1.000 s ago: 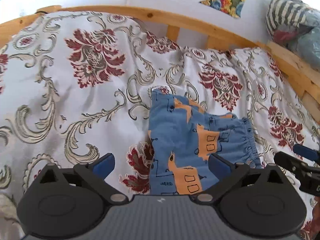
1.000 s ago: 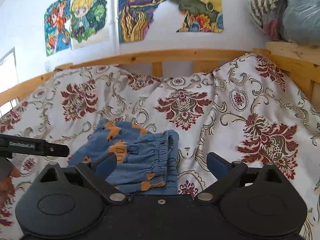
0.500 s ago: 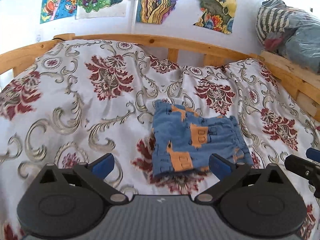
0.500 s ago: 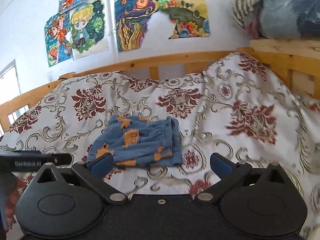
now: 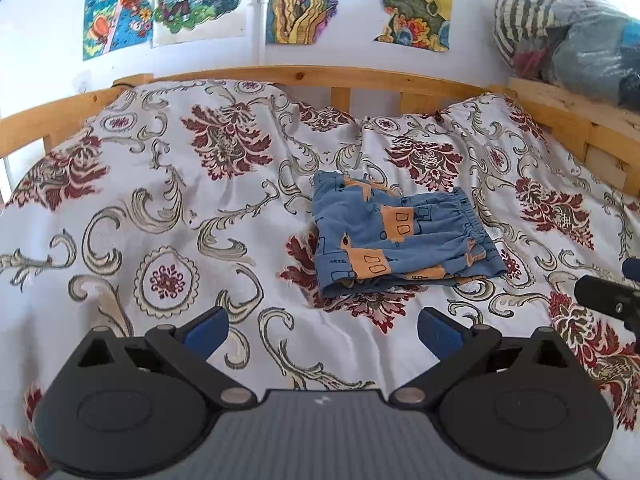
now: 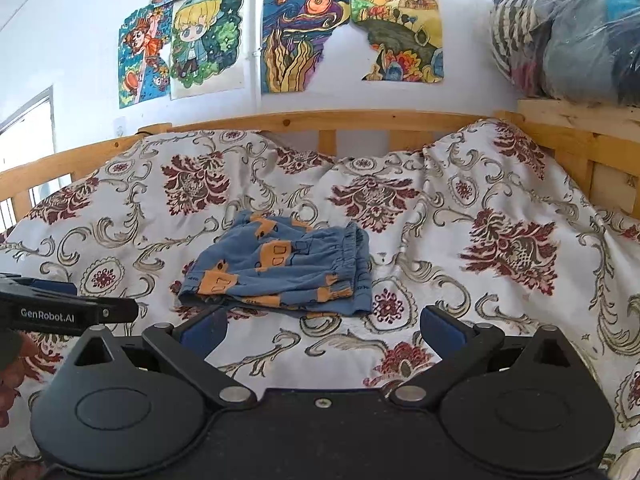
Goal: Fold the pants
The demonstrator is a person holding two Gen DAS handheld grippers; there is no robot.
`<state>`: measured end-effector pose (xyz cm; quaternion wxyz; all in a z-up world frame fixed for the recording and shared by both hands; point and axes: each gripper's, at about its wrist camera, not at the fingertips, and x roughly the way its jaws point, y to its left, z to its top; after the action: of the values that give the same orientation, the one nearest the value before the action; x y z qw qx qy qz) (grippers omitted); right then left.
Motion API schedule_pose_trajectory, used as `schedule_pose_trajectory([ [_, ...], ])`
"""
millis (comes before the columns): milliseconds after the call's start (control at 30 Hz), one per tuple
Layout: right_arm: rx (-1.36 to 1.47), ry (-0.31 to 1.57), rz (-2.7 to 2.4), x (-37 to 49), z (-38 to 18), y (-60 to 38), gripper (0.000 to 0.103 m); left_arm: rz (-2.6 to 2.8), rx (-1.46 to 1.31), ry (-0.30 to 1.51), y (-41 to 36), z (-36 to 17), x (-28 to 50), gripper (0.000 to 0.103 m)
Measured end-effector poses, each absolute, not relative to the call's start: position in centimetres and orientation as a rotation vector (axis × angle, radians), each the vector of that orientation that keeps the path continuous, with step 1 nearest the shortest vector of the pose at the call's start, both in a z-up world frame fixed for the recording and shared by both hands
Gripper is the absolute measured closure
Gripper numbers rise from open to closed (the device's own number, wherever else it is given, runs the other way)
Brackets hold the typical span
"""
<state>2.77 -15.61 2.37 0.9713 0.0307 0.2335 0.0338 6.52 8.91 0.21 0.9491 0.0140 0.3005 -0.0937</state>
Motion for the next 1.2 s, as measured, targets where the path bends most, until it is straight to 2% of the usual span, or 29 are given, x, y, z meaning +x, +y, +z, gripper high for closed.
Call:
schedule_pose_trajectory([
  [1200, 0.076, 0.493, 0.059, 2.61, 1.58, -15.93, 0.001, -0.167, 0.014, 0.647, 9.76, -0.36, 6.37, 0.0],
])
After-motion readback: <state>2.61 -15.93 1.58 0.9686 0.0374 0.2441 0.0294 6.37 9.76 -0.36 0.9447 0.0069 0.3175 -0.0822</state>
